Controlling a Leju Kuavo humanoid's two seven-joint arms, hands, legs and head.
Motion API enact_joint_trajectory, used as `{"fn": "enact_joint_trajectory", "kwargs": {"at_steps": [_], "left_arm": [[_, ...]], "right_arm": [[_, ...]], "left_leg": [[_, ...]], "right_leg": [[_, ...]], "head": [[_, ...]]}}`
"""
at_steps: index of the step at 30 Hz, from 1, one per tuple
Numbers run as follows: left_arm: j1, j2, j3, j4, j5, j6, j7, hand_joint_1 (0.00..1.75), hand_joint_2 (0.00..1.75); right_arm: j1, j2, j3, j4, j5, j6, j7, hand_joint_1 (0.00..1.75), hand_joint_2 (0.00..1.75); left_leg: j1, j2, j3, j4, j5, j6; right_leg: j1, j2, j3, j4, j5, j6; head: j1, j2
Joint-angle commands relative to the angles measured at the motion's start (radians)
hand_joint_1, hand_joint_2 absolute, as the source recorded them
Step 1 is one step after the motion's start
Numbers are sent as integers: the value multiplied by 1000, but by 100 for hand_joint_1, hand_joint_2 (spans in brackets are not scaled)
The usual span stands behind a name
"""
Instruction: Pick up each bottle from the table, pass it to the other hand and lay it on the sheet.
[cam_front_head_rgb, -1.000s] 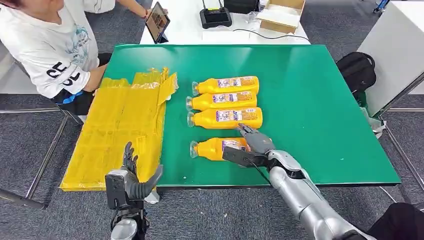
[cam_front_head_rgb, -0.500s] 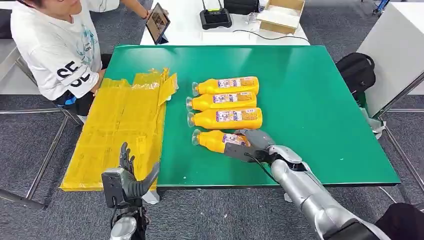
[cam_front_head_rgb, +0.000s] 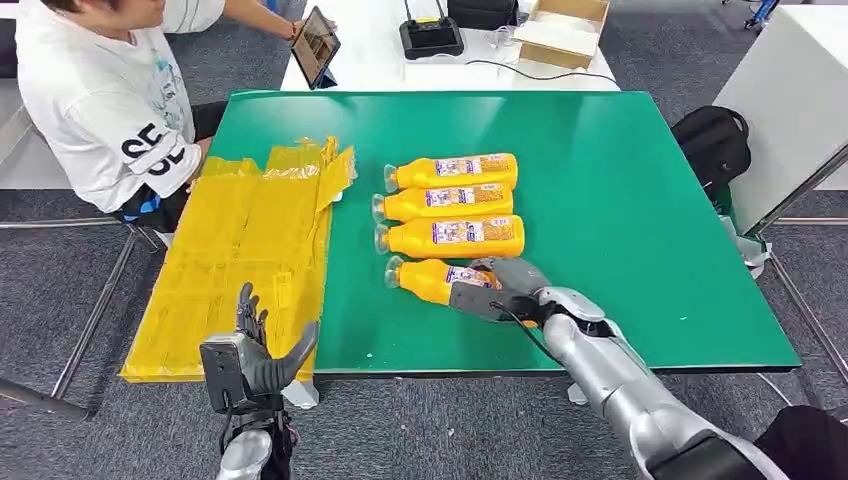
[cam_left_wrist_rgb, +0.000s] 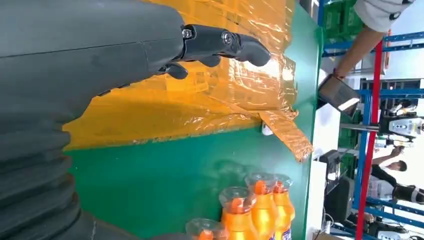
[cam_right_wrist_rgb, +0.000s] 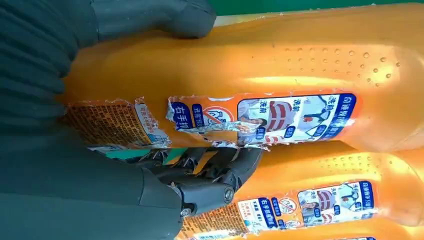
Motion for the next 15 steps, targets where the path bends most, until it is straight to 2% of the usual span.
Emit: {"fn": "enact_joint_trajectory", "kwargs": {"at_steps": [1, 3, 4, 5, 7, 8, 9, 12, 13, 15], "left_arm": [[-15, 19, -10, 48, 7, 0, -18, 0, 175], [1, 18, -19, 24, 4, -9, -21, 0, 175], [6, 15, -24, 16, 4, -13, -21, 0, 175], [3, 14, -40, 10, 3, -23, -23, 0, 175], [-7, 13, -70, 7, 27, -65, -18, 0, 175], [-13, 14, -84, 8, 32, -77, -16, 0, 175], [-19, 14, -97, 8, 38, -85, -16, 0, 175], [-28, 23, -139, -13, 79, -127, -3, 0, 175], [-28, 26, -147, -19, 88, -142, 0, 0, 175], [-26, 32, -164, -37, 104, -164, 5, 0, 175]], "right_arm": [[124, 23, -64, -122, -152, -142, -181, 175, 175], [223, 71, -163, -306, -186, -243, -268, 175, 175], [259, 88, -181, -377, -170, -270, -276, 175, 175], [310, 133, -247, -487, -202, -334, -354, 175, 175], [362, 184, -305, -622, -216, -432, -441, 175, 175], [373, 196, -321, -658, -217, -466, -470, 175, 175], [382, 204, -332, -685, -218, -490, -492, 175, 175], [401, 227, -372, -717, -246, -539, -554, 175, 175], [404, 231, -380, -717, -252, -551, -571, 175, 175], [411, 240, -397, -711, -277, -564, -603, 175, 175]], "left_leg": [[1, -1, 6, -3, -1, 1], [1, -1, 4, -2, -1, 1], [1, 1, 6, -2, -2, 1], [1, 1, 5, -2, -2, 0], [2, 5, 6, -2, -4, 0], [1, 2, 1, 0, -2, 0], [1, 4, 1, 1, -4, 0], [1, -2, -6, 0, -1, 0], [1, -5, -3, 1, -2, 1], [1, -3, -2, 1, -3, 1]], "right_leg": [[2, -3, 7, -3, -2, -4], [2, -2, 5, -3, -1, -3], [2, -1, 6, -3, -2, -4], [2, 0, 5, -2, -2, -4], [3, 4, 4, -1, -3, -5], [1, 1, 0, 1, -1, -2], [2, 2, -1, 3, -3, -4], [2, -3, -6, 2, -2, -2], [2, -6, -2, 2, -4, -3], [1, -3, -1, 1, -4, -3]], "head": [[0, 0], [0, 0], [0, 0], [0, 0], [0, 0], [0, 0], [-1, 0], [-1, 0], [-1, 0], [0, 0]]}}
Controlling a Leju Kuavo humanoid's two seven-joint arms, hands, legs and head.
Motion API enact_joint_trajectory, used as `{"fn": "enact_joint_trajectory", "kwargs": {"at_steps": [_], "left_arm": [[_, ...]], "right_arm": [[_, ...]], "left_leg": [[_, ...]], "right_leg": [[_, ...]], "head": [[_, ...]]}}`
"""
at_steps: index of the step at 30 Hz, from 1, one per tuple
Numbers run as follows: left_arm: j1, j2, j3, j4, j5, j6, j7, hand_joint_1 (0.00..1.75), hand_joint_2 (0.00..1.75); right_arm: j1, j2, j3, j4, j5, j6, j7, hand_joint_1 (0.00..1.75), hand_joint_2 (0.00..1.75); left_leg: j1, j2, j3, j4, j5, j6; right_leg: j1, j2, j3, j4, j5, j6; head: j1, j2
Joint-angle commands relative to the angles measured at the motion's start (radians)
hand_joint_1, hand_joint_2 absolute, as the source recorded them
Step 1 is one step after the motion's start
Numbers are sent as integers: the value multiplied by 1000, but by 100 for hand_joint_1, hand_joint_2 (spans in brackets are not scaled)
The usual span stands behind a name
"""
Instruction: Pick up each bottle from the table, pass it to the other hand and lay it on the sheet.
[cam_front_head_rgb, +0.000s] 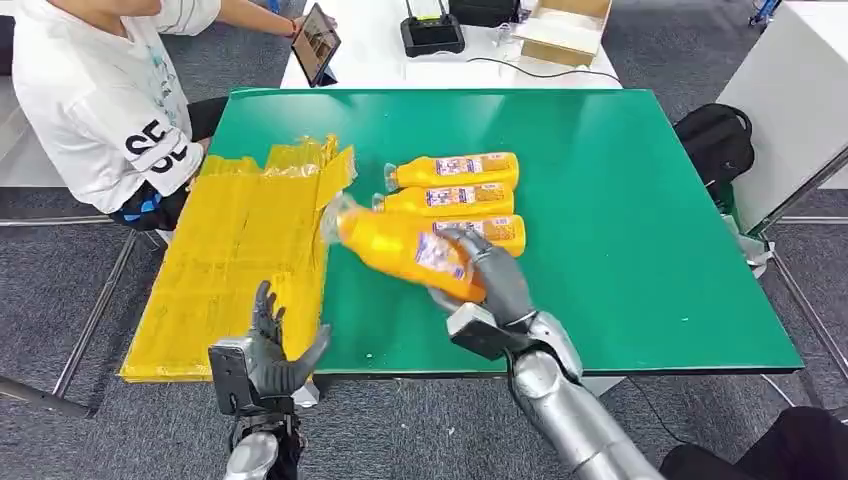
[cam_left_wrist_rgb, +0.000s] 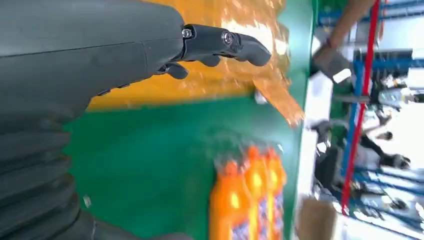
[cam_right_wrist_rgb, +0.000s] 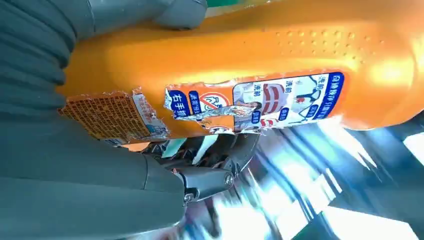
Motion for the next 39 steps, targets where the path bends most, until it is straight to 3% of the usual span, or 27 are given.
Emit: {"fn": "enact_joint_trajectory", "kwargs": {"at_steps": [1, 11, 16, 20, 24, 29, 39], "left_arm": [[-31, 35, -113, -38, 69, -82, 30, 0, 175], [-18, 57, -172, -119, 171, -207, 71, 0, 175], [-18, 69, -210, -164, 190, -280, 52, 0, 175], [-17, 68, -212, -167, 190, -280, 52, 0, 175], [-23, 67, -221, -156, 169, -285, 50, 0, 175], [-35, 54, -225, -116, 135, -267, 65, 0, 175], [-47, 44, -220, -49, 93, -255, 91, 0, 175]], "right_arm": [[103, 103, -192, -221, -64, -70, -112, 175, 175], [115, 126, -200, -144, -111, -52, -154, 175, 175], [106, 148, -144, 73, -196, 200, -140, 175, 175], [103, 162, -141, 107, -191, 196, -167, 175, 175], [82, 187, -91, 221, -178, 292, -123, 175, 175], [57, 225, 20, 327, -97, 270, -127, 175, 175], [52, 234, 133, 360, 5, 229, -100, 175, 175]], "left_leg": [[-1, 1, 2, 0, -2, 2], [-1, 2, 4, -1, -2, 2], [-1, 3, 4, -1, -2, 1], [-1, 5, 5, -2, -2, 1], [-1, 5, 6, -2, -3, 2], [0, 6, 6, -2, -3, 1], [-1, 5, 4, -1, -2, 2]], "right_leg": [[0, 0, 3, 0, -1, -2], [-1, 0, 4, -2, 0, -2], [0, 1, 4, -3, 0, -1], [0, 2, 5, -3, 0, -2], [0, 3, 6, -4, 0, -3], [0, 4, 5, -3, 0, -3], [0, 2, 4, -3, 0, -2]], "head": [[0, 0], [0, 0], [0, 0], [0, 0], [0, 0], [0, 0], [0, 0]]}}
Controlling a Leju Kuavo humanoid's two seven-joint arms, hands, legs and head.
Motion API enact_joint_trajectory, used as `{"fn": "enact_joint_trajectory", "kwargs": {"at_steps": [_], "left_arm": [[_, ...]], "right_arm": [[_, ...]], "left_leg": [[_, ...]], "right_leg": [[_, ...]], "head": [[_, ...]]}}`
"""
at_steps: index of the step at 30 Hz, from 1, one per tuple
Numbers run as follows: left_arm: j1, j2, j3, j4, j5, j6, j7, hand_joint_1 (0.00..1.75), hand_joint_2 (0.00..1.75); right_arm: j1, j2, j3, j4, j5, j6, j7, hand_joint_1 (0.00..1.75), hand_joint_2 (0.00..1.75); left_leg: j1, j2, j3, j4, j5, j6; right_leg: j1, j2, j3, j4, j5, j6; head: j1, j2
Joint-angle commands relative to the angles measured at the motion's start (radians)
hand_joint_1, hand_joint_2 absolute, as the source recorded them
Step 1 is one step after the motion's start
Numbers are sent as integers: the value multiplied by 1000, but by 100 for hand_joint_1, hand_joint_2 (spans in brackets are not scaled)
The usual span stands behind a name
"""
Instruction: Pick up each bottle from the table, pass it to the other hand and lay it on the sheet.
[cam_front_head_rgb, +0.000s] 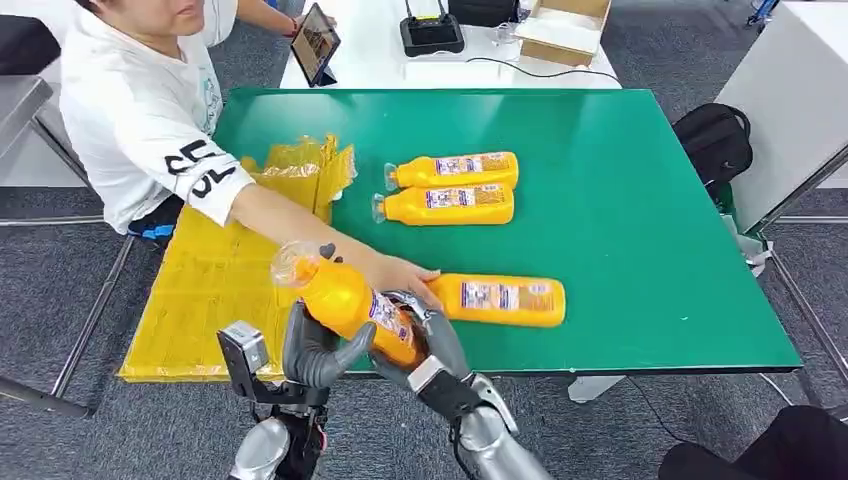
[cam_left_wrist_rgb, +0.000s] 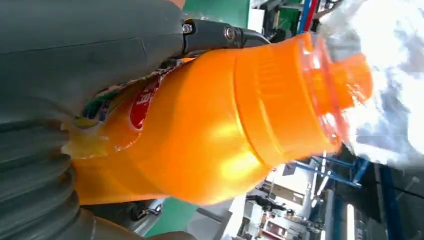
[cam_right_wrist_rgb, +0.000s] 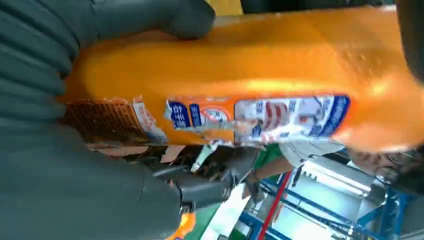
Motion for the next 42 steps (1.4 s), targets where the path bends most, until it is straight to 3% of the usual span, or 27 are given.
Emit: {"fn": "enact_joint_trajectory", "kwargs": {"at_steps": [1, 7, 13, 14, 15, 17, 18, 19, 33, 34, 36, 37, 39, 40, 42], "left_arm": [[-44, 13, -14, 122, -30, 8, 19, 0, 175], [-52, 6, -5, 147, -30, 7, 25, 0, 175], [-52, 4, 2, 149, -16, -11, 30, 0, 175], [-52, 2, 4, 147, -12, -13, 28, 2, 175], [-51, 1, 7, 143, -7, -15, 25, 24, 175], [-51, 1, 7, 143, -7, -15, 25, 24, 175], [-51, 1, 7, 140, -6, -16, 24, 154, 175], [-49, 0, 8, 136, -1, -19, 21, 175, 175], [-44, 2, 9, 125, 15, -25, 9, 175, 175], [-44, 2, 10, 124, 15, -23, 7, 175, 175], [-42, 0, 14, 123, 15, -12, 3, 175, 175], [-42, -1, 20, 122, 5, 11, -3, 175, 175], [-47, -1, 29, 122, -32, 70, -19, 175, 175], [-55, 0, 36, 124, -70, 120, -38, 175, 175], [-84, 4, 59, 133, -122, 192, -57, 175, 175]], "right_arm": [[-62, 6, 136, 139, 59, -10, 23, 175, 175], [-67, 7, 200, 169, 100, -11, 47, 175, 175], [-76, 4, 219, 210, 111, -12, 61, 175, 175], [-79, 5, 220, 218, 113, -10, 66, 175, 175], [-81, 4, 219, 223, 112, -9, 67, 175, 175], [-81, 4, 219, 223, 112, -9, 67, 175, 175], [-81, 4, 220, 227, 112, -7, 67, 175, 175], [-82, 4, 219, 231, 112, -7, 68, 175, 175], [-81, 3, 209, 232, 110, -21, 76, 175, 175], [-79, 7, 197, 227, 105, -36, 76, 87, 175], [-75, 9, 190, 220, 103, -49, 77, 87, 175], [-73, 10, 189, 209, 107, -59, 83, 0, 175], [-65, 4, 178, 164, 93, -58, 82, 0, 175], [-62, 0, 173, 134, 90, -66, 81, 0, 0], [-54, -8, 150, 57, 62, -60, 91, 0, 0]], "left_leg": [[0, 3, 7, -1, -2, 1], [0, 1, 3, -1, -1, 0], [1, 1, 7, -1, -3, 1], [1, 1, 6, -1, -2, 1], [1, 1, 8, -1, -3, 2], [0, 0, 3, -1, -1, 1], [1, 0, 5, -1, -2, 1], [0, 0, 3, -1, -1, 1], [1, 0, 5, 0, -2, 1], [0, 0, 4, -1, -1, 1], [0, 0, 4, -1, -1, 1], [1, 0, 5, 0, -2, 1], [1, 0, 5, 0, -2, 1], [0, 0, 4, 0, -1, 1], [0, 0, 3, 0, -1, 1]], "right_leg": [[1, 1, 7, -2, -1, -3], [1, 0, 2, -1, 0, -2], [2, -1, 7, -2, -2, -3], [1, -1, 5, -1, -2, -3], [2, -1, 7, -2, -3, -3], [1, -1, 2, -1, -1, -2], [1, -1, 5, -1, -2, -3], [1, -1, 2, -1, -1, -2], [2, -2, 5, -1, -2, -3], [1, -2, 3, -1, -1, -2], [1, -2, 3, -1, -2, -2], [1, -2, 5, -1, -2, -3], [1, -2, 5, -1, -2, -3], [1, -2, 3, -1, -2, -2], [1, -1, 2, 0, -2, -2]], "head": [[0, 0], [0, 0], [0, 0], [0, 0], [0, 0], [0, 0], [0, 0], [0, 0], [0, 0], [0, 0], [0, 0], [0, 0], [0, 0], [0, 0], [0, 0]]}}
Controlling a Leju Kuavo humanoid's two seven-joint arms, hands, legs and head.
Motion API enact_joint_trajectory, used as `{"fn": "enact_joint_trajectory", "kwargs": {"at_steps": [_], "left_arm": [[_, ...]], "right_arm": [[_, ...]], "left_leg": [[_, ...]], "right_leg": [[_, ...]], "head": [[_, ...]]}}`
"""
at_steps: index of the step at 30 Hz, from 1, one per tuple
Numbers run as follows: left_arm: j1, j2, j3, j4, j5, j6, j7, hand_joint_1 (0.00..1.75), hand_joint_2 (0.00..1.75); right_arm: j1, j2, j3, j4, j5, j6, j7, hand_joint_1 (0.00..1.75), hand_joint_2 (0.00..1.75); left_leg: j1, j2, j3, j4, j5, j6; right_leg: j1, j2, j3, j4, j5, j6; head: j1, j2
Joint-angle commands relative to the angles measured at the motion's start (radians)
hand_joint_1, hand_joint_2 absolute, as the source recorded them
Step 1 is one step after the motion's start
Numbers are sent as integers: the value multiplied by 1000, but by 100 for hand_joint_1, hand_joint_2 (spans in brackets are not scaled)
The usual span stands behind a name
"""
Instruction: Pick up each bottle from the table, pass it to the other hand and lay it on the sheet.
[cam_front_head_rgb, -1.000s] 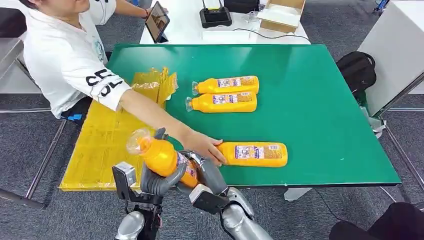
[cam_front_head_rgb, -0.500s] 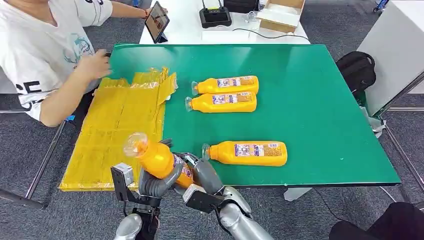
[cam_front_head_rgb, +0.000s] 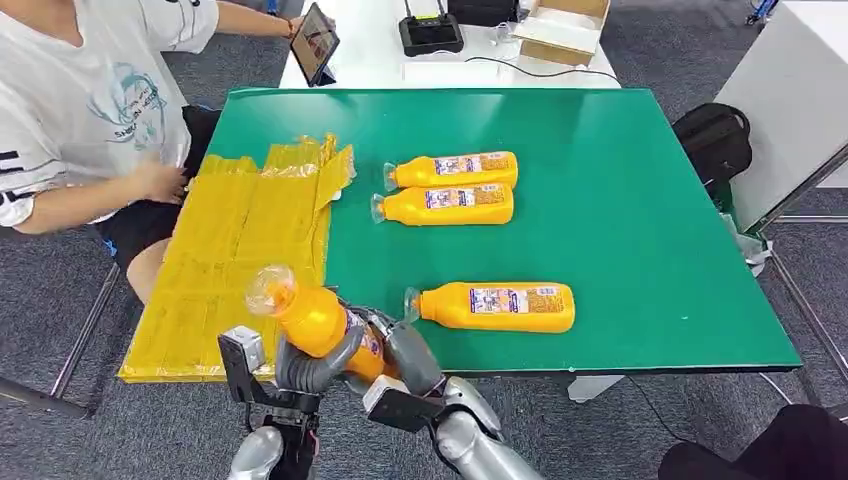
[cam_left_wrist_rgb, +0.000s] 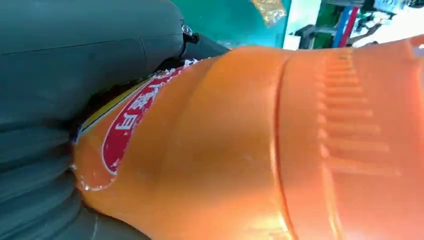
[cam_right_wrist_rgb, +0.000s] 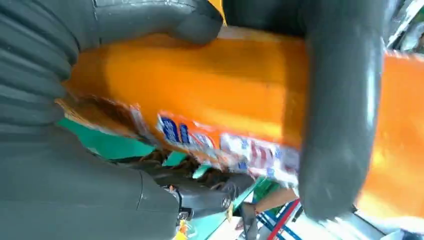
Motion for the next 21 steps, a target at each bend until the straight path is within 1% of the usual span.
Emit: {"fn": "enact_joint_trajectory", "kwargs": {"at_steps": [1, 4, 7, 8, 13, 16, 17, 18, 19, 20, 21], "left_arm": [[-103, 2, 15, 57, -164, 222, -66, 175, 175], [-117, 4, 31, 59, -162, 214, -65, 175, 175], [-114, 1, 32, 60, -170, 226, -70, 175, 175], [-137, 1, 55, 69, -201, 293, -96, 175, 175], [-274, 42, 158, 155, -263, 423, -106, 175, 175], [-293, 45, 176, 179, -271, 419, -107, 175, 175], [-310, 46, 191, 196, -301, 471, -118, 175, 175], [-339, 64, 197, 241, -379, 547, -104, 175, 175], [-367, 72, 215, 267, -386, 553, -101, 175, 175], [-417, 90, 233, 341, -481, 647, -90, 175, 175], [-451, 101, 263, 385, -532, 679, -77, 175, 175]], "right_arm": [[16, -23, 1, -136, -49, -1, 21, 0, 0], [20, -30, -3, -175, -56, 15, 40, 0, 0], [24, -28, -5, -170, -60, 12, 31, 0, 0], [16, -26, -15, -181, -84, 16, 14, 0, 0], [-8, -39, -48, -248, -127, 24, 18, 0, 0], [-10, -37, -49, -248, -132, 26, 18, 0, 0], [-7, -33, -58, -252, -137, 7, 2, 0, 0], [-5, -29, -64, -264, -142, -10, -14, 0, 0], [-7, -25, -68, -273, -145, -27, -25, 0, 0], [-8, -15, -77, -289, -159, -47, -30, 0, 0], [-4, -6, -86, -307, -172, -68, -38, 0, 0]], "left_leg": [[0, -1, 1, 0, 0, 1], [1, -2, 4, 1, -2, 1], [0, -1, 5, 0, -2, 2], [0, -1, 4, -1, -1, 1], [0, 0, 2, 0, 0, 1], [0, -2, 4, -1, 0, 1], [1, -1, 4, -1, 0, 1], [0, 0, 3, -1, 1, 1], [0, 1, 4, -1, 0, 1], [0, 0, 3, -1, 1, 1], [0, 0, 3, 0, 0, 1]], "right_leg": [[0, -2, 2, 0, -1, -2], [1, -3, 5, 0, -2, -3], [1, -2, 6, -1, -2, -3], [1, -2, 5, -1, -1, -2], [1, -1, 2, 0, 0, -3], [1, -3, 5, 0, -1, -3], [1, -2, 4, 0, 0, -3], [0, 0, 3, 0, 0, -2], [1, 0, 4, 0, 0, -2], [1, -1, 3, 0, 0, -2], [1, -1, 4, 1, -1, -3]], "head": [[0, 0], [0, 0], [0, 0], [0, 0], [0, 0], [0, 0], [0, 0], [0, 0], [0, 0], [0, 0], [0, 0]]}}
